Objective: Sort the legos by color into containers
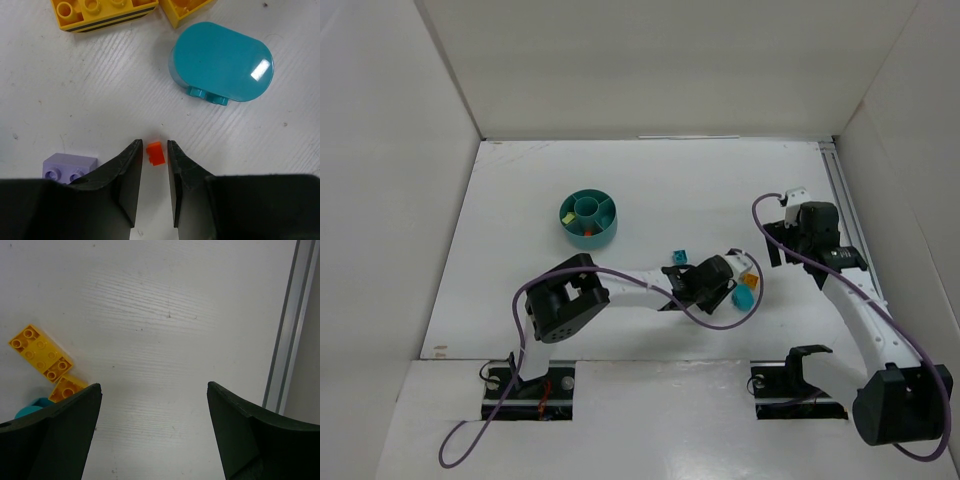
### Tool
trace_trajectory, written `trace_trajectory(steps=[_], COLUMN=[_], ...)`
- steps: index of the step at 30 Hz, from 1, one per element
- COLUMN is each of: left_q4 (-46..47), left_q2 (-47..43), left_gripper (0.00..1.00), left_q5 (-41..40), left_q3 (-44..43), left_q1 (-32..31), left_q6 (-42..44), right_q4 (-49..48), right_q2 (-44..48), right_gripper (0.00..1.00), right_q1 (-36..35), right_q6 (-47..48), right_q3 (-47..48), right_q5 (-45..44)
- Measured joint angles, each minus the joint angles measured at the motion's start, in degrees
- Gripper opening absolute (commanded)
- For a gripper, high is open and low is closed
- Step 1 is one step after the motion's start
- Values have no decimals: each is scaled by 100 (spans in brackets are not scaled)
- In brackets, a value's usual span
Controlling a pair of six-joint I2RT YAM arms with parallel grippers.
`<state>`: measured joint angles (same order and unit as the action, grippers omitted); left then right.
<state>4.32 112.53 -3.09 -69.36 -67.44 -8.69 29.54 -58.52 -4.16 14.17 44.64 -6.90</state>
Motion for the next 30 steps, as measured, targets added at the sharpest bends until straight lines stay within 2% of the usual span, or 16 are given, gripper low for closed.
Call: trace_trajectory(steps=[2, 3, 4, 5, 6, 15, 23, 26, 30], left_q4=[-13, -15, -17, -28, -35, -407, -544, -544, -549], left_q2=[0, 0, 0, 0, 0, -186, -820, -1154, -1727], left_gripper=[23, 19, 15, 4, 0, 0, 0, 0, 0], left_q5=[-52, -66, -87, -107, -109, -251, -457, -518, -673], left_q3=[0, 0, 0, 0, 0, 0, 0, 2, 199], left_q1=[-7, -7, -7, -7, -7, -7, 59, 249, 824], left_q6=[-44, -68, -98, -127, -164, -262, -302, -374, -586], right_q4=[0, 0, -2, -7, -9, -42, -44, -46, -44], right_q2=[-4, -4, -7, -7, -4, 9, 118, 146, 166], right_gripper=[90, 90, 90, 90, 90, 90, 90, 90, 90], right_q1=[0, 0, 0, 0, 0, 0, 0, 0, 0], right_q6=[0, 0, 2, 2, 0, 2, 4, 26, 48], right_q3=[-22, -26, -26, -26, -26, -57, -70, -98, -140], right_q5=[0, 0, -2, 0, -2, 0, 4, 4, 4])
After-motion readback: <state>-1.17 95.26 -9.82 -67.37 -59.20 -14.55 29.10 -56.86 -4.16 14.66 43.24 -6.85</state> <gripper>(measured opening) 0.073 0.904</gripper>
